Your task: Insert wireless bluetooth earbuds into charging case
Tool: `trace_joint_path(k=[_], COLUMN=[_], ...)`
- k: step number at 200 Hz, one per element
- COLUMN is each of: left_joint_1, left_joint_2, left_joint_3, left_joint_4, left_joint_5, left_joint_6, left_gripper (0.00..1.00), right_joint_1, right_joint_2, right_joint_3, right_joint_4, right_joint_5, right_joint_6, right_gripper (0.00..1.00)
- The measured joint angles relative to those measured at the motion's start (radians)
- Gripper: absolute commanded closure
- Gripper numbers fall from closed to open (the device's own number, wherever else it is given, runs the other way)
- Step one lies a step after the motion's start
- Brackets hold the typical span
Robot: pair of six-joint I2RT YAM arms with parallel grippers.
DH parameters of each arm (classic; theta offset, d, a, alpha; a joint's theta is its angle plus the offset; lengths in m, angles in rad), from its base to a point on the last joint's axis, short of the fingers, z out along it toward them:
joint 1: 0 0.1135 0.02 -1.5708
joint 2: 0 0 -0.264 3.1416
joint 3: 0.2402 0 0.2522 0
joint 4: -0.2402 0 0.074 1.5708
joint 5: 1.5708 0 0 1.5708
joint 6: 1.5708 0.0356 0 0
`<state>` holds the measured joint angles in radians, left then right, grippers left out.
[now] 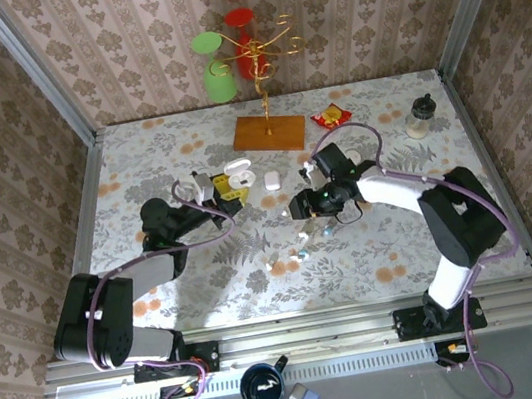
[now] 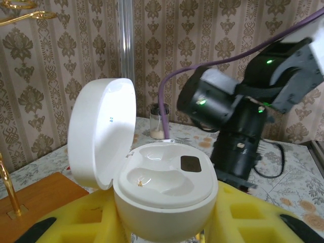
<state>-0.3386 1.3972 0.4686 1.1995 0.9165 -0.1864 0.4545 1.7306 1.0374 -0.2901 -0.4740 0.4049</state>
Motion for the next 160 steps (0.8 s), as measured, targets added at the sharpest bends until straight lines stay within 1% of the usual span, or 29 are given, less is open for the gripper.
trace_joint_path(k=[30,51,84,121,160], left_joint_1=[0.0,0.0,0.0,0.0,0.0], left_joint_2=[-0.005,-0.005,-0.005,-0.005,-0.005], left_joint_3=[0.0,0.0,0.0,0.0,0.0], left_joint_4=[0.001,0.0,0.0,0.0,0.0], left_joint_5=[0.0,0.0,0.001,0.002,0.004], left_joint_6=[0.0,0.0,0.0,0.0,0.0], left_gripper=[0.7,0.7,0.71,0.71,0.71], right_joint_1=[-0.005,-0.005,-0.005,-0.005,-0.007], right_joint_2=[0.121,0.169,0.231,0.241,0.224], right_joint_3=[0.102,0.138,0.17,0.169,0.13], right_joint_4=[-0.057,-0.085,-0.122,-0.144,-0.148], right_joint_5=[-0.084,-0.141,-0.187,-0.211,-0.22], right_joint_6=[-0.1,-0.167,-0.235,-0.273,-0.294], right_gripper=[0.41,0.41,0.43,0.46,0.49])
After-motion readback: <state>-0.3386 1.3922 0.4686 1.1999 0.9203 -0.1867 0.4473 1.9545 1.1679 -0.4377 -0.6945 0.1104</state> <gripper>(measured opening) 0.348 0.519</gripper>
